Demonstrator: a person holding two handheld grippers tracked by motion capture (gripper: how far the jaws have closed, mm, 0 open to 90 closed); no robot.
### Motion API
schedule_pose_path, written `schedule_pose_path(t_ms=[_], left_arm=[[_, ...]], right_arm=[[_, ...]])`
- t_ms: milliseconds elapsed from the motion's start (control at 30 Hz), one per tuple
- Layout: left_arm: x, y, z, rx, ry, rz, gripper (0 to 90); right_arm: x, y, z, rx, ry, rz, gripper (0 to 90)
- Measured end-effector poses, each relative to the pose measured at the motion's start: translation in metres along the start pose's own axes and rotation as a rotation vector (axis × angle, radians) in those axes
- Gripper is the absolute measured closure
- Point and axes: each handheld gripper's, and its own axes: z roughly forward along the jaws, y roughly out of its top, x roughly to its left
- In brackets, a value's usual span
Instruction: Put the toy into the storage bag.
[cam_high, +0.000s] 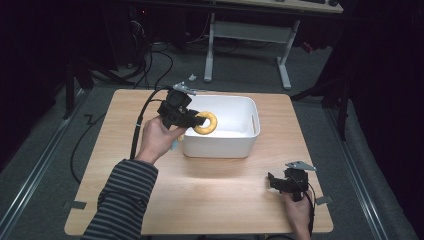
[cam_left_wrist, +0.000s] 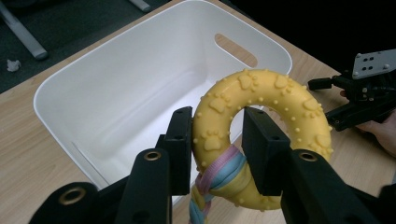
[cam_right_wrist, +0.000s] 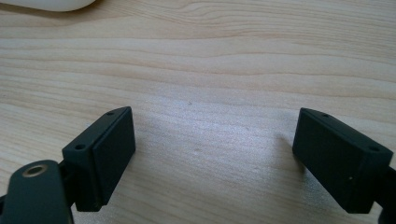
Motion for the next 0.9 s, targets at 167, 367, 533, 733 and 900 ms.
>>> schedule_pose_path(t_ms=[167,367,533,733,900], left_arm=[[0.003,0.008,0.006,-0.001,-0.009,-0.004,64.5],[0.001,0.016,0.018,0.015,-0.010,0.022,64.5],[0.004,0.022,0.027,0.020,-0.010,0.020,64.5],[0.009,0.026,0.034,0.015,-0.003,0.021,64.5],[0.013,0.028,0.040,0.016,0.006,0.020,64.5]], right_arm=[[0.000,0.000,0.000,0.000,0.000,-0.001,13.0],[0.000,0.000,0.001,-0.003,0.000,-0.001,13.0],[0.000,0.000,0.001,-0.003,0.000,-0.002,13.0],[0.000,0.000,0.001,-0.004,0.000,-0.003,13.0],[0.000,0.001,0.001,-0.004,-0.001,-0.002,13.0]])
